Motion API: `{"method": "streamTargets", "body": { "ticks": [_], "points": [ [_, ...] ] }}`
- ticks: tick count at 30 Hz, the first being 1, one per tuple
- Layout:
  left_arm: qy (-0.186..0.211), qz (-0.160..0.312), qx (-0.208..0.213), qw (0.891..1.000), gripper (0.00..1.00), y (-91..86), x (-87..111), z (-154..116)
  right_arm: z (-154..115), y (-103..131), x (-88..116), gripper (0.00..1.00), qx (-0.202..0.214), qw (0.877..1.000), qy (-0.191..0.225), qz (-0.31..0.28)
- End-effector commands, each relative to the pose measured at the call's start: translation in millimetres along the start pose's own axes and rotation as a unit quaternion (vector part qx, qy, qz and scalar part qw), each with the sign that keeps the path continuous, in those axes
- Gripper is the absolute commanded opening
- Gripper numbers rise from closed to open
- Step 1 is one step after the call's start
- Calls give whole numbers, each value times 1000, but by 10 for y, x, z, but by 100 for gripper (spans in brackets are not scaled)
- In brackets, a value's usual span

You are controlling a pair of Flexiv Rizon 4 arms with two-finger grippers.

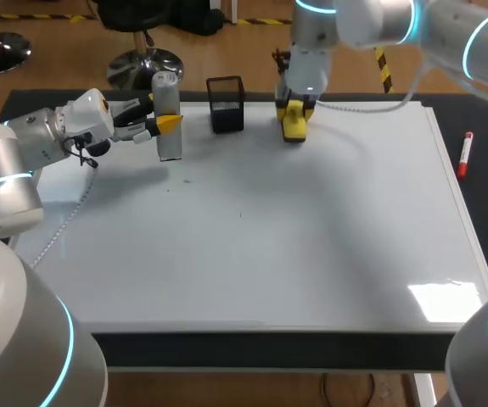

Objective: Pick up the inspection probe, press it on each red-marked spot on the whiteboard one by one, put down the probe, pick up the eraser, and wipe off all the red marks.

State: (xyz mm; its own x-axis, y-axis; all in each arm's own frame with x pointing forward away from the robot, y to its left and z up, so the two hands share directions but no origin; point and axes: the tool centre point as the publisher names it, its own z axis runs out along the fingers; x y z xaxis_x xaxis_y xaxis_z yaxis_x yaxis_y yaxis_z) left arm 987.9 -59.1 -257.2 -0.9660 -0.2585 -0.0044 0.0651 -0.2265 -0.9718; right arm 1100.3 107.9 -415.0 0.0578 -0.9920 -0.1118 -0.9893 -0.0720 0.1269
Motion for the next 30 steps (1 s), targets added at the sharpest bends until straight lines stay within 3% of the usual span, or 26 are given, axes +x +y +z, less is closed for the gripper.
{"method": "streamTargets", "body": {
  "ticks": [1,16,17,19,20,21,22,23,30],
  "points": [
    [-1,0,0,1000,0,-9,-1,7,105,-91,5,0,-17,1000,0,4],
    [-1,0,0,1000,0,-9,-1,7,77,-116,44,0,11,999,17,32],
    [-1,0,0,1000,0,-9,-1,7,74,-116,41,4,11,999,18,33],
    [-1,0,0,1000,0,-9,-1,7,67,-114,36,29,13,999,19,35],
    [-1,0,0,1000,0,-9,-1,7,64,-113,34,50,14,999,19,36],
    [-1,0,0,1000,0,-9,-1,7,61,-111,33,60,15,999,19,37],
    [-1,0,0,1000,0,-9,-1,7,57,-110,33,89,16,999,19,38],
    [-1,0,0,1000,0,-9,-1,7,52,-109,34,100,17,999,17,39],
    [-1,0,0,1000,0,-9,-1,7,-58,-52,81,100,30,998,8,58]
  ]
}}
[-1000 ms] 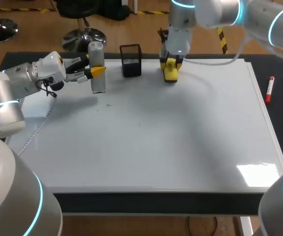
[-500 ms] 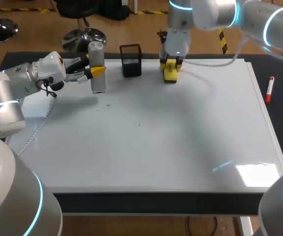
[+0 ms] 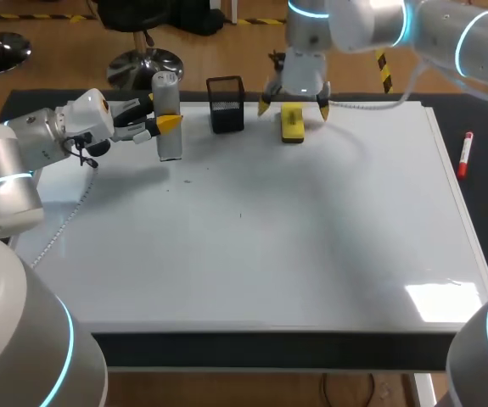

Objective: Pick up the inspection probe, press it on each red-marked spot on the whiteboard one by one, put down the probe, pick up the eraser, and wipe off all the red marks.

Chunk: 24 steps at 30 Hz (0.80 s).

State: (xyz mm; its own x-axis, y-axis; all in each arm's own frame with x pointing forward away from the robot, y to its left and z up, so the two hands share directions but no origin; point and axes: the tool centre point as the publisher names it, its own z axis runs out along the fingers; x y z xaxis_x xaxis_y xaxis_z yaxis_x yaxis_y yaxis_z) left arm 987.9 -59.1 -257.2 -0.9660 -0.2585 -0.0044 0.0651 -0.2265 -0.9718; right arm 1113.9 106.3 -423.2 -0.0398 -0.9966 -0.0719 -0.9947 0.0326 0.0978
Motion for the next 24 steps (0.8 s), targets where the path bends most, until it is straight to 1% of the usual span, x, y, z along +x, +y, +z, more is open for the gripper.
{"method": "streamTargets", "body": {
  "ticks": [1,2,4,10,12,14,15,18,20,22,24],
  "points": [
    [-1,0,0,1000,0,-9,-1,7,-144,97,73,100,13,1000,-15,13],
    [-1,0,0,1000,0,-9,-1,7,-170,114,92,100,14,999,-24,19],
    [-1,0,0,1000,0,-9,-1,7,-232,167,128,100,23,997,-64,40],
    [-1,0,0,1000,0,-9,-1,7,-443,283,250,100,38,993,-97,64],
    [-1,0,0,1000,0,-9,-1,7,-512,317,294,100,42,991,-99,76],
    [-1,0,0,1000,0,-9,-1,7,-597,340,358,100,45,985,-140,91],
    [-1,0,0,1000,0,-9,-1,7,-638,349,392,100,47,983,-149,100],
    [-1,0,0,1000,0,-9,-1,7,-740,369,482,100,53,978,-163,117],
    [-1,0,0,1000,0,-9,-1,7,-831,393,546,100,59,972,-184,132],
    [-1,0,0,1000,0,-9,-1,7,-913,412,597,100,66,970,-190,140],
    [-1,0,0,1000,0,-9,-1,7,-996,427,642,100,72,964,-205,152]
  ]
}}
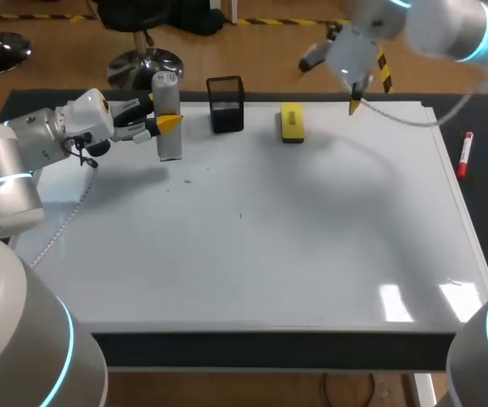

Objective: Pick up the inspection probe, press it on each red-marked spot on the whiteboard one by one, put down the probe, pick up the eraser, and wipe off all the red marks.

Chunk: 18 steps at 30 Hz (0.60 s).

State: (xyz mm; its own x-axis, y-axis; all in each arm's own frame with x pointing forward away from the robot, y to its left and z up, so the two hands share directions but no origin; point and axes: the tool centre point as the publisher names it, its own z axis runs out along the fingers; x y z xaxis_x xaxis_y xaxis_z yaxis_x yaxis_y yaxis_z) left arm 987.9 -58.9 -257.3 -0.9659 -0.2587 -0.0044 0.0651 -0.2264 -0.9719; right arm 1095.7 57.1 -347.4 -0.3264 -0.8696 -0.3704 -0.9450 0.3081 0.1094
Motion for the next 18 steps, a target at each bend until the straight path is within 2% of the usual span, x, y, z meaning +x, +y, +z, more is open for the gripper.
{"method": "streamTargets", "body": {
  "ticks": [1,7,14,18],
  "points": [
    [0,0,0,1000,0,-9,-1,8,-347,129,161,100,44,997,-60,13],
    [0,0,0,1000,0,-9,-1,8,-608,127,224,100,61,993,-88,53],
    [0,0,0,1000,0,-9,-1,8,-838,152,309,100,90,985,-87,117],
    [0,0,0,1000,0,-9,-1,8,-934,183,387,100,88,981,-113,132]
  ]
}}
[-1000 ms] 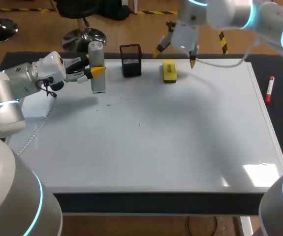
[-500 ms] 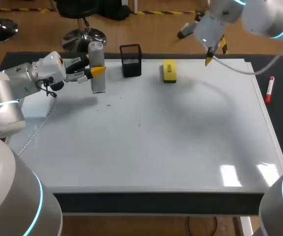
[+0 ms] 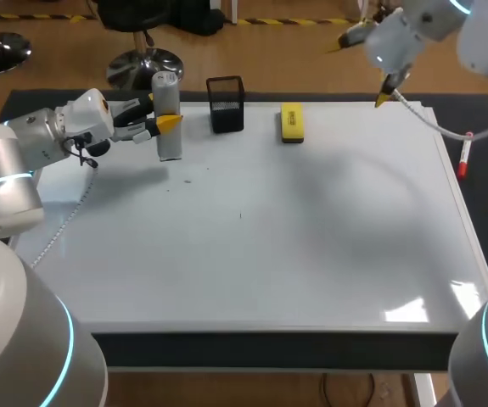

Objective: Pick up the inspection probe, press it on each red-marked spot on the whiteboard one by one, put down the probe, pick up the eraser, and wipe off all the red marks.

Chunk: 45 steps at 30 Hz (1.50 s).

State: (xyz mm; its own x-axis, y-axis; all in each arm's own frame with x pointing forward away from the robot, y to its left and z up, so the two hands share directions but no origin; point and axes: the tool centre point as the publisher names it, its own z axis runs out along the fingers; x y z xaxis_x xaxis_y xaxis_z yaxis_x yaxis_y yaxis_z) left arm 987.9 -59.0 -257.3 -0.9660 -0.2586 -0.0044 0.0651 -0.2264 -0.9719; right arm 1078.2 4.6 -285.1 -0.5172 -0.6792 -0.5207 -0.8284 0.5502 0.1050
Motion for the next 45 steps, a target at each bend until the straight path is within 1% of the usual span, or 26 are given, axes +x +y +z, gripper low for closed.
{"method": "streamTargets", "body": {
  "ticks": [1,3,4,5,12,16,22,25,27,28,29,30,31,32,33,45],
  "points": [
    [0,0,0,1000,0,-9,-1,8,-210,66,117,100,33,999,-11,29],
    [0,0,0,1000,0,-9,-1,8,-252,69,154,100,27,999,-24,40],
    [0,0,0,1000,0,-9,-1,8,-274,66,178,100,32,998,-20,48],
    [0,0,0,1000,0,-9,-1,8,-297,72,194,100,28,998,-29,43],
    [0,0,0,1000,0,-9,-1,8,-484,85,338,100,21,995,-54,80],
    [0,0,0,1000,0,-9,-1,8,-551,83,433,100,2,991,-92,101],
    [0,0,0,1000,0,-9,-1,8,-601,88,549,100,-11,986,-114,121],
    [0,0,0,1000,0,-9,-1,8,-609,90,571,100,-15,985,-114,130],
    [0,0,0,1000,0,-9,-1,8,-615,92,582,100,-19,985,-117,125],
    [0,0,0,1000,0,-9,-1,8,-618,96,582,100,-17,985,-109,133],
    [0,0,0,1000,0,-9,-1,8,-615,93,584,100,-23,985,-121,120],
    [0,0,0,1000,0,-9,-1,8,-622,101,584,100,-24,985,-116,121],
    [0,0,0,1000,0,-9,-1,8,-630,108,583,100,-13,986,-96,139],
    [0,0,0,1000,0,-9,-1,8,-630,107,581,100,-15,986,-94,138],
    [0,0,0,1000,0,-9,-1,8,-624,116,570,100,-21,987,-97,127],
    [0,0,0,1000,0,-9,-1,8,-624,116,570,100,-21,987,-97,127]
  ]
}}
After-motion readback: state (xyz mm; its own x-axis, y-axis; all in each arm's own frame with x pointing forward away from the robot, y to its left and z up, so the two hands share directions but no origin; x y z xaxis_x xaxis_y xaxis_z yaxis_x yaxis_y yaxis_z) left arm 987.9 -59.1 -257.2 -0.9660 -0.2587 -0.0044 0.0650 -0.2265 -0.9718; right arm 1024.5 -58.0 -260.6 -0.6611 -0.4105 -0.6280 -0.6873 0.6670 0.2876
